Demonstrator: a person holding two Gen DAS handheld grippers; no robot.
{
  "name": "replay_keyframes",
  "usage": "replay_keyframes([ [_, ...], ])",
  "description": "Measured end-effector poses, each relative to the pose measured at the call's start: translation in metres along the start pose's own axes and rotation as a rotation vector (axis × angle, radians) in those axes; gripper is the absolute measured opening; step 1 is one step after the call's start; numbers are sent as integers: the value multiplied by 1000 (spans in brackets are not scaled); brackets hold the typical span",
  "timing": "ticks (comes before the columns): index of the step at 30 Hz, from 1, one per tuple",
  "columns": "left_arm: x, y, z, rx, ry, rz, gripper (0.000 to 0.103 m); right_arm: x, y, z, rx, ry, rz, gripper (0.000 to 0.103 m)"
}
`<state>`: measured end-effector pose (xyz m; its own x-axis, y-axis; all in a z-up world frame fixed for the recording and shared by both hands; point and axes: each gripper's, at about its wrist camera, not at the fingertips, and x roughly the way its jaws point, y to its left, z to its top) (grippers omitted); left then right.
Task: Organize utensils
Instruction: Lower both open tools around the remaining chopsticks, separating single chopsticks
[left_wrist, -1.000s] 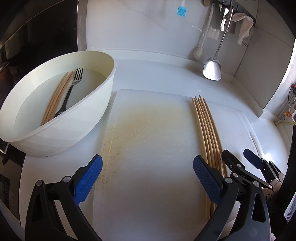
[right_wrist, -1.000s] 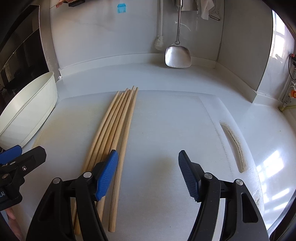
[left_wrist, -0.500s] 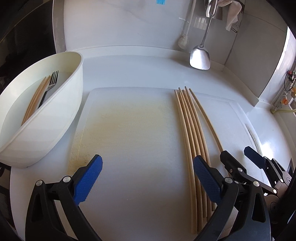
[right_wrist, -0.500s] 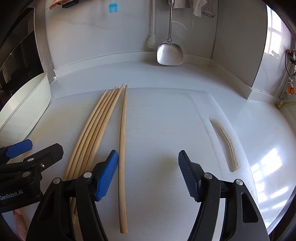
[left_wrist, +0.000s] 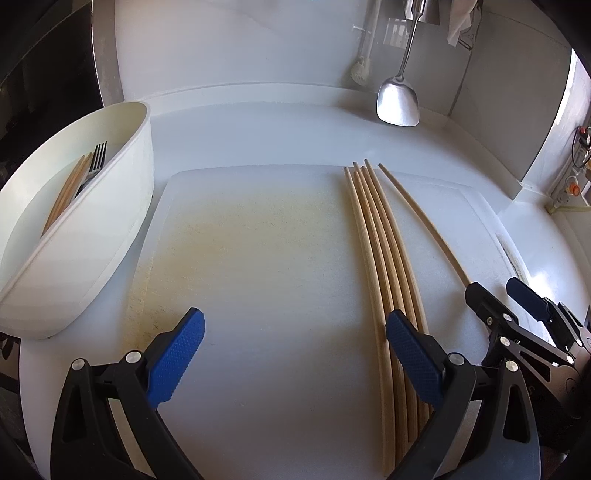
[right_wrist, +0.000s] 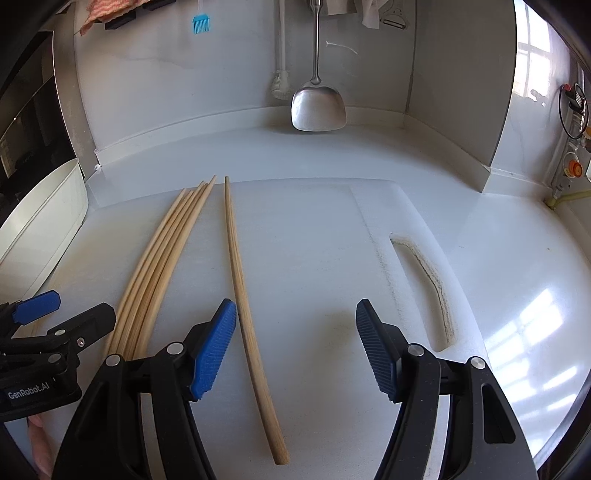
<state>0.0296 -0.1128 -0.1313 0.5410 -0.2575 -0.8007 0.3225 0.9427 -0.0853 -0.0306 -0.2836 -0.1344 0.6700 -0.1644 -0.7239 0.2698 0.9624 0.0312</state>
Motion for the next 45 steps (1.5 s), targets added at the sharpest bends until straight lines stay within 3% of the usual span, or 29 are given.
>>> replay_keyframes([
  [20,2,0,1,-4,7,33,97,0,-2,2,-23,22,21,64],
  [24,7,-13,2,58,0,72,98,1,1,3,-22,18,22,64],
  [32,10,6,8,-20,2,105,97,4,4,6,-36,20,33,64],
  [39,12,3,11,-31,1,110,97,12,10,13,-71,15,48,64],
  [45,5,0,8,-16,-32,105,67,8,12,10,-103,8,77,54],
])
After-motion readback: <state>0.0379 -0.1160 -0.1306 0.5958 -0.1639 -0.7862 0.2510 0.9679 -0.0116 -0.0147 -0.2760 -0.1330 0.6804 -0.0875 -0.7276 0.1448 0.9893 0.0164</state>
